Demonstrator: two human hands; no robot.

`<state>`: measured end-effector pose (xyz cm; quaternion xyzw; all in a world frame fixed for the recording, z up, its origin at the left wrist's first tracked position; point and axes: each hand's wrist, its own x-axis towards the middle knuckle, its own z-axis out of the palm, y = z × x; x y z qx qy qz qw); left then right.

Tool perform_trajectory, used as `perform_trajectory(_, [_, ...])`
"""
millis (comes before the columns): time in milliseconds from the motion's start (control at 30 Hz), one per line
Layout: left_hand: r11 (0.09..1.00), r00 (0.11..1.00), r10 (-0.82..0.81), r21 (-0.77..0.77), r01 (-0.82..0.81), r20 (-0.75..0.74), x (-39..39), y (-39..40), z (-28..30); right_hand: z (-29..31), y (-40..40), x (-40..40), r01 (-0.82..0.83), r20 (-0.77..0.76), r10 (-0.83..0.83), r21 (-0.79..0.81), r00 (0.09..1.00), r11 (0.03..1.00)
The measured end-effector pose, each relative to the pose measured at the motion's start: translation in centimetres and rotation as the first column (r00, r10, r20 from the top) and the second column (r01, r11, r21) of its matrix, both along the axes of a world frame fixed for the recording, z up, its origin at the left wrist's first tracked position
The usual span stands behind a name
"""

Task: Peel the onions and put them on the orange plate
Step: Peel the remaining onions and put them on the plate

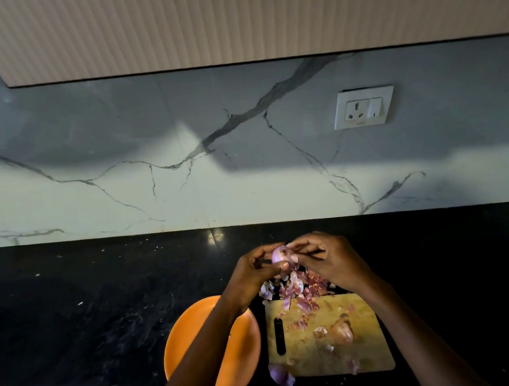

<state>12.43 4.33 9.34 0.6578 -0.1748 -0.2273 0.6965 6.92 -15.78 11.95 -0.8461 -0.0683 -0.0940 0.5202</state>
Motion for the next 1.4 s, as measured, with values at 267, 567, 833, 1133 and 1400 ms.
perform_trajectory(267, [1.000, 0.997, -0.014, -0.018, 0.013, -0.079, 1.1, 0.4, 0.3, 0.8, -0.4, 0.8, -0.085, -0.038, 0.080, -0.148, 0.996, 0.985])
perform_trajectory(567, [0.995, 0.990, -0.068, -0.075, 0.058, -0.124, 0.9, 0.1, 0.9, 0.5, -0.7, 0.4, -0.072, 0.024, 0.076, -0.121, 0.997, 0.990])
perform_trajectory(833, [0.993, 0.984, -0.078, -0.099, 0.063, -0.159, 0.8, 0.1, 0.8, 0.3, -0.5, 0.4, -0.087, 0.049, 0.095, -0.138, 0.994, 0.987])
perform_trajectory(1133, [0.986, 0.978, -0.086, -0.155, 0.056, -0.190, 0.6, -0.1, 1.4, 0.4, -0.3, 0.3, -0.051, 0.113, 0.075, -0.201, 0.991, 0.978])
perform_trajectory(1400, [0.986, 0.980, -0.092, -0.150, 0.066, -0.175, 0.6, 0.0, 1.5, 0.2, -0.2, 0.4, -0.039, 0.136, 0.063, -0.172, 0.989, 0.984])
